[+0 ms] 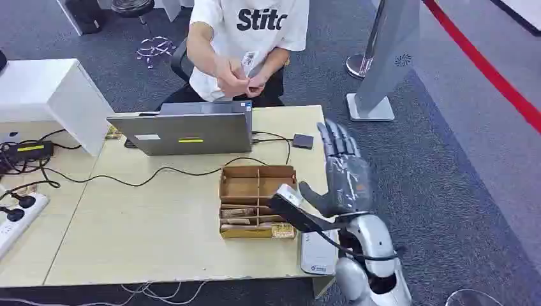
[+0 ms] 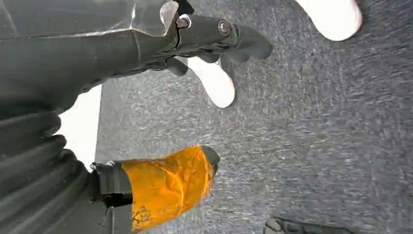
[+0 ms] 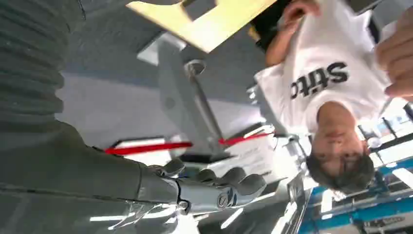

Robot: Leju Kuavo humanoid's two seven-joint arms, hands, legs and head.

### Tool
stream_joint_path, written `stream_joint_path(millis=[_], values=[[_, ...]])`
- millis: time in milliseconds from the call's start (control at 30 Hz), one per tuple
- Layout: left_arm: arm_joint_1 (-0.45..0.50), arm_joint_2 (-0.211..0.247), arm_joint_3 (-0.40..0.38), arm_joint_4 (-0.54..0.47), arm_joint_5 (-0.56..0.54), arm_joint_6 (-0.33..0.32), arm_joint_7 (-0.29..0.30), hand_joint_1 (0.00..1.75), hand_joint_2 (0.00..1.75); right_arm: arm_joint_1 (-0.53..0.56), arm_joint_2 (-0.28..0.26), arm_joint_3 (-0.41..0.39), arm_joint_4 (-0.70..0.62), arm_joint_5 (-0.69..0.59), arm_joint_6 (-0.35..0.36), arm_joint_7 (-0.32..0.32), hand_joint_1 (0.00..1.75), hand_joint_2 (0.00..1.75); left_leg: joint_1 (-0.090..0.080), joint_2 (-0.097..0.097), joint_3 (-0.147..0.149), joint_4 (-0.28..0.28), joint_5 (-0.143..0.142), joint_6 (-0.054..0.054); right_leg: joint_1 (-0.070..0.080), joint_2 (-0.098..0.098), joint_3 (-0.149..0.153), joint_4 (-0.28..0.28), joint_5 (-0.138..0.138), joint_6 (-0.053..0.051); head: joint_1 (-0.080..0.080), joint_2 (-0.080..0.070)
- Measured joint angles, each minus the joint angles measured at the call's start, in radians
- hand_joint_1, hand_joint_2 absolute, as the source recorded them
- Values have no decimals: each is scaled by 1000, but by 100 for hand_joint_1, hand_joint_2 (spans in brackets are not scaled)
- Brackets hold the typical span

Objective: Pass the card to the sensor for recognition and then transmit it.

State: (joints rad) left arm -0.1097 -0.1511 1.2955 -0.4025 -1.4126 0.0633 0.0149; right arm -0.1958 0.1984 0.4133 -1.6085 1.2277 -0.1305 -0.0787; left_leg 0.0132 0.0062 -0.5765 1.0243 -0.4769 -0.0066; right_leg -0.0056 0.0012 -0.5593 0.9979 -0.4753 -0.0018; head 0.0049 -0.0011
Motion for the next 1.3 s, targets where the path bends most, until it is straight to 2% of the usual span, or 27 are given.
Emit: stream_joint_path(millis=[167, 333, 1300], values=[[15, 11, -7, 13, -3, 0, 0, 0, 175, -60, -6, 73, 62, -24, 2, 16, 0, 175, 0, -3, 2, 0, 1, -1, 0, -3, -4, 1, 1, -1, 0, 0], [15, 18, -8, 17, -4, 0, -1, 0, 175, -80, -11, 101, 85, -24, 2, 21, 0, 175, 0, -3, 0, 0, 0, 0, 0, -3, -5, 1, 0, 0, 0, 0], [16, 26, -22, 29, -6, 0, -1, 0, 175, -99, -21, 127, 108, -24, 5, 30, 0, 175, 0, -3, 0, 0, 0, 0, 0, -4, -5, 1, 0, 0, 0, 0]])
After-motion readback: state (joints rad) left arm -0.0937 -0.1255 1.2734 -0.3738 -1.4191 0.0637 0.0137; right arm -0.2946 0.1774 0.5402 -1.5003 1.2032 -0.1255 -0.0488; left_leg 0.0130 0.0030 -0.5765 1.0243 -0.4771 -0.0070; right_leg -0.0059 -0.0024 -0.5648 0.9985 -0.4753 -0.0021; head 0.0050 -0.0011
